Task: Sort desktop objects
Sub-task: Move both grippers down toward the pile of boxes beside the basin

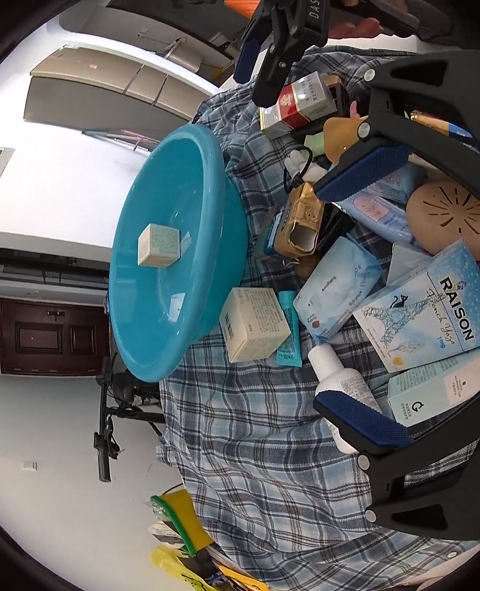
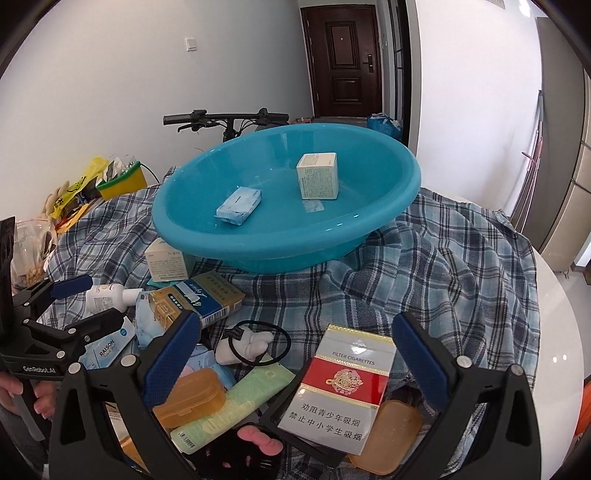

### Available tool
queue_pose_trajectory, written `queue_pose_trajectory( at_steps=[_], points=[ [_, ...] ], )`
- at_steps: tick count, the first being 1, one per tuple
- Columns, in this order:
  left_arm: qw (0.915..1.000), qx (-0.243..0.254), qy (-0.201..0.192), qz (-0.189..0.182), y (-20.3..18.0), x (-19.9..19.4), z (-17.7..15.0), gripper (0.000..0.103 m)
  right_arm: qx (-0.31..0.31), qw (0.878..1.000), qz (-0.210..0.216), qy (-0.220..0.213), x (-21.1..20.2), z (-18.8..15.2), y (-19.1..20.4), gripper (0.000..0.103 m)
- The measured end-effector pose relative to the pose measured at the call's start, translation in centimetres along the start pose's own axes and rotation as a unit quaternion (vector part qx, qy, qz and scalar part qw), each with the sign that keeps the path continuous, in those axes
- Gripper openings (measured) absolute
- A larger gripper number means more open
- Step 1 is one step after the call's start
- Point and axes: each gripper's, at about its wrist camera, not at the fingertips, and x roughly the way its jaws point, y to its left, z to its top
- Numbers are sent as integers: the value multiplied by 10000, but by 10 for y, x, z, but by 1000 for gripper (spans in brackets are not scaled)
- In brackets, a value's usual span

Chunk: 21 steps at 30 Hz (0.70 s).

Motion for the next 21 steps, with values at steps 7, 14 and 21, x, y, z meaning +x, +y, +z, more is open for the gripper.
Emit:
queue_pose_trajectory(
  at_steps=[7, 14, 21],
  points=[
    [9909, 1317, 194, 181, -42, 19, 5, 103, 36, 10000, -33, -6, -3, 2, -8, 103],
    [9878, 1491, 459, 0, -55, 36, 21, 103, 81, 9997, -239, 78, 0, 4, -20, 103],
    [9856, 1548, 673, 12, -70, 57, 31, 101, 240, 9995, -193, 60, -2, 5, -28, 103]
  ],
)
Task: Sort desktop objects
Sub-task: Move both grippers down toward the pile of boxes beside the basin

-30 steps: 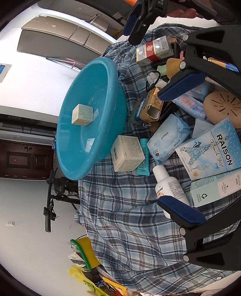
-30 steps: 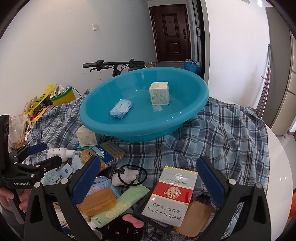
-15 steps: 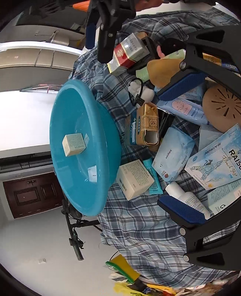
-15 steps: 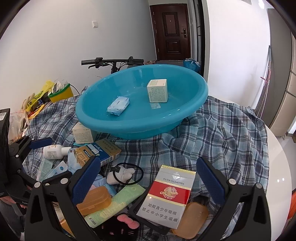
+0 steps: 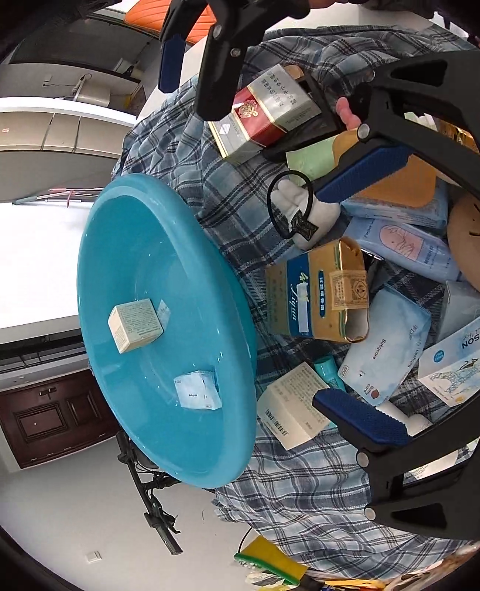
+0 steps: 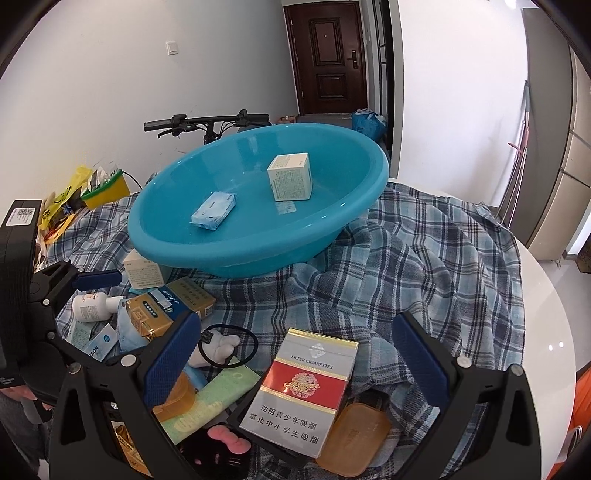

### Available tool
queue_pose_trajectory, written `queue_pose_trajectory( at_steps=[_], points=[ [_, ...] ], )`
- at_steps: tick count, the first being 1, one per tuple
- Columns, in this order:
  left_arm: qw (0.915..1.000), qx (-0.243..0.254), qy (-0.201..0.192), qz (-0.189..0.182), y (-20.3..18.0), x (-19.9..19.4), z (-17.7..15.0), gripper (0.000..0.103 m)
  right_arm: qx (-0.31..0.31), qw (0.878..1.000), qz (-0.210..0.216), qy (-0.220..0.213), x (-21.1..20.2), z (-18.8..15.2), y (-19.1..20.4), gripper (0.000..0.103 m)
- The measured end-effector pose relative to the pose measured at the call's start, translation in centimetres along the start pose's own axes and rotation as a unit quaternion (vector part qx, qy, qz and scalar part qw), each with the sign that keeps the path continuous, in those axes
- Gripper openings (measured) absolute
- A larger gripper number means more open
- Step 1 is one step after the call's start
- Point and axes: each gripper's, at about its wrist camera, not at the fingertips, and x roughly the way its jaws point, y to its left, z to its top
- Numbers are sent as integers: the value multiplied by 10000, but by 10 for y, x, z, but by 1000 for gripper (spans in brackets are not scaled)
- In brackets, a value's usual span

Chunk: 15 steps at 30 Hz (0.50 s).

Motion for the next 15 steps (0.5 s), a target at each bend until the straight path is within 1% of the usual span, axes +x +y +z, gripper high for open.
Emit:
queue_pose_trajectory(
  at_steps=[1, 3, 7, 9, 13, 15],
  points=[
    [10000, -34, 3, 30, 1, 2, 1, 99, 10, 10000, 10, -2, -1, 0, -1, 103],
    [9999, -102, 58, -40, 3, 6, 3, 94, 7, 10000, 12, -19, -2, 1, -1, 103],
    [9997, -185, 131, -46, 8, 11, 4, 92, -9, 10000, -21, -47, -4, 1, -1, 103],
    [9995, -232, 191, -89, 10, 13, 4, 84, -23, 10000, -16, -25, -4, 1, 0, 103],
    [9990, -291, 290, -174, 11, 17, 3, 81, -64, 10000, -31, 36, -1, -1, 2, 103],
    [9992, -238, 295, -160, 8, 17, 2, 75, -88, 9999, -32, 72, 1, -2, 3, 103]
  ],
)
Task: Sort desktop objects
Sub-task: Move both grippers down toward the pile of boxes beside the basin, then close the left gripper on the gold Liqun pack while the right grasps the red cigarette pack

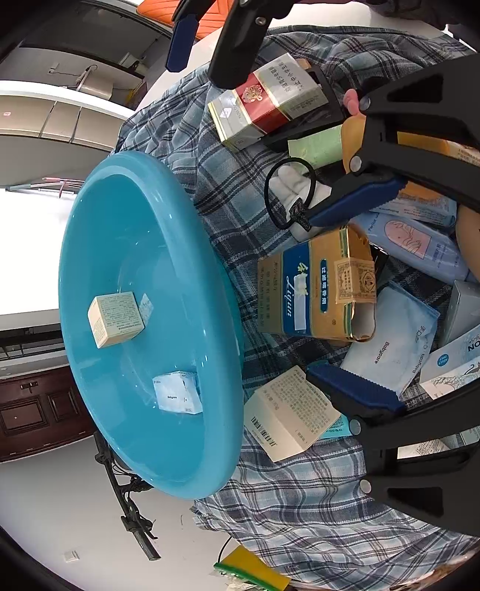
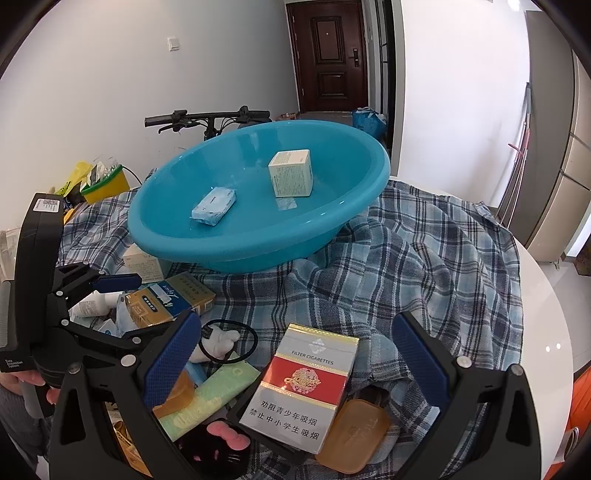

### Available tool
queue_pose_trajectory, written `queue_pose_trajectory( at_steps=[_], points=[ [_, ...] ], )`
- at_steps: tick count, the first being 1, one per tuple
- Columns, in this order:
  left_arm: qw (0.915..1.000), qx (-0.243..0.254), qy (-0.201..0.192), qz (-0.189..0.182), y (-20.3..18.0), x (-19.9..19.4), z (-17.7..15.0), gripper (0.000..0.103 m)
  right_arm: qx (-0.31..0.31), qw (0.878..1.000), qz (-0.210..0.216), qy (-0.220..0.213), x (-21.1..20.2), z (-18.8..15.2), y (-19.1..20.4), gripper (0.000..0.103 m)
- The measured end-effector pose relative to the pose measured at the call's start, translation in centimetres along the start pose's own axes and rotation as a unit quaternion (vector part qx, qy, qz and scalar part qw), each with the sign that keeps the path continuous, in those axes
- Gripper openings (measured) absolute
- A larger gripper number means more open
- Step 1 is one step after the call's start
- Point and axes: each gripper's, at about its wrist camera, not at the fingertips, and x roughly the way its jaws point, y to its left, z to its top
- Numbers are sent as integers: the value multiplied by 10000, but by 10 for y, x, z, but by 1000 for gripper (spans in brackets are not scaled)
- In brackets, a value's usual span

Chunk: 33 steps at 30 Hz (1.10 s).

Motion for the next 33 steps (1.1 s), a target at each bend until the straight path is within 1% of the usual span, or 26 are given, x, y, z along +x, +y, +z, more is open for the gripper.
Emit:
queue_pose_trajectory(
  at_steps=[3, 10, 13, 15, 19, 23, 27, 33],
  points=[
    [10000, 44, 21, 4, -3, 1, -1, 70, -42, 10000, 10, 31, 1, -1, 3, 103],
    [10000, 60, 21, 0, -5, 1, -1, 63, -56, 10000, 18, 33, 1, -1, 4, 103],
    [10000, 78, 19, 9, -5, 1, -1, 57, -64, 10000, 12, 42, 1, -2, 4, 103],
    [10000, 16, 10, -34, -4, 0, 0, 55, -75, 10000, -1, 59, 2, -2, 5, 103],
    [10000, -64, -63, -10, -1, -4, -1, 54, -102, 9998, -72, 138, 4, -3, 6, 103],
    [9999, -108, -130, 8, -1, -9, -2, 54, -102, 9996, -44, 272, 10, -6, 7, 103],
    [9996, -211, -201, 46, 2, -19, -10, 54, -180, 9991, -89, 375, 17, -9, 11, 103],
    [9982, -340, -451, 216, 5, -36, -16, 54, -187, 9978, -185, 601, 33, -13, 12, 103]
  ],
)
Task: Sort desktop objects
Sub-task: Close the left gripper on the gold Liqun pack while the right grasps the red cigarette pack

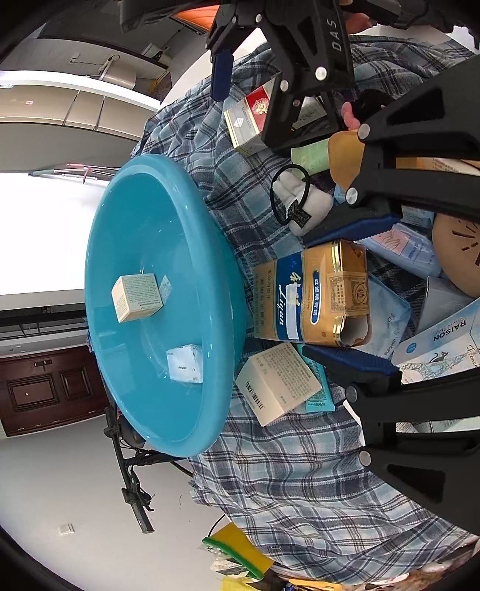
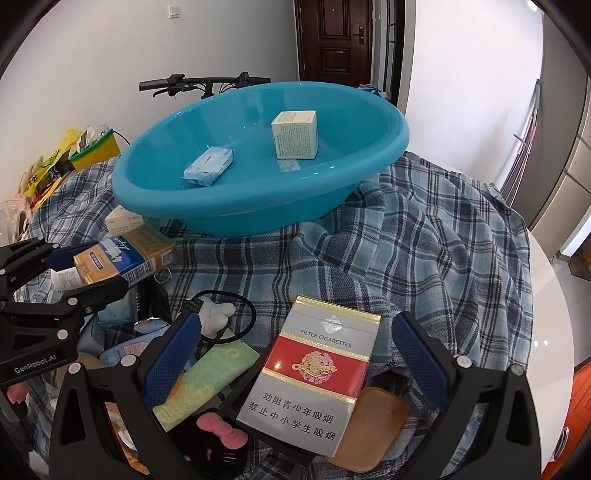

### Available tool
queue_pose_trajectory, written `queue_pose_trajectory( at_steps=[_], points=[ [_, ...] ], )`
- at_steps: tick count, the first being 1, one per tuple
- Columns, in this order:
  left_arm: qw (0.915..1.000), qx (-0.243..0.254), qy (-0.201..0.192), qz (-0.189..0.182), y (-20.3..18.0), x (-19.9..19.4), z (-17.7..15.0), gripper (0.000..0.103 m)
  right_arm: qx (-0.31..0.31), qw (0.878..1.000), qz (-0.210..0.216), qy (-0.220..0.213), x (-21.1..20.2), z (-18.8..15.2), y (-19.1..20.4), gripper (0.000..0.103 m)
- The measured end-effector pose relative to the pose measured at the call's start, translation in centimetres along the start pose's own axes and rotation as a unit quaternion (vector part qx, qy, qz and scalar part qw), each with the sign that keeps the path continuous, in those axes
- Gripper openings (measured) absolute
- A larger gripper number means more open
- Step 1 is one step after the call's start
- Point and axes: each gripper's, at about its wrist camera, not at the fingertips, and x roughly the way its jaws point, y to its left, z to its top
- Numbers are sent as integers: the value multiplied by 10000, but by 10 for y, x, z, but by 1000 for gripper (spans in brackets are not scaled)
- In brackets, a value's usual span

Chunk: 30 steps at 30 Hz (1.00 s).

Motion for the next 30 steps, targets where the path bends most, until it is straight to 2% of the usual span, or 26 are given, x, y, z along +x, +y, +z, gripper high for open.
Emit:
queue_pose_trajectory(
  at_steps=[12, 19, 25, 28, 29, 30],
  points=[
    [10000, 18, 58, -57, -2, 3, 1, 54, 70, 9992, -167, 345, 25, -2, -6, 103],
    [10000, 9, 85, -46, -2, 4, 0, 54, 22, 9989, -280, 374, 28, -3, -5, 101],
    [9999, 24, 134, -37, -4, 7, -1, 54, 4, 9982, -358, 477, 32, -3, -5, 86],
    [9999, 45, 150, -42, -6, 8, -1, 54, -53, 9981, -270, 549, 34, -3, -3, 65],
    [9999, 46, 146, -42, -6, 8, -2, 54, -77, 9981, -278, 537, 34, -3, -2, 55],
    [9999, 47, 144, -41, -6, 8, -2, 54, -113, 9983, -308, 483, 33, -3, -2, 54]
  ],
)
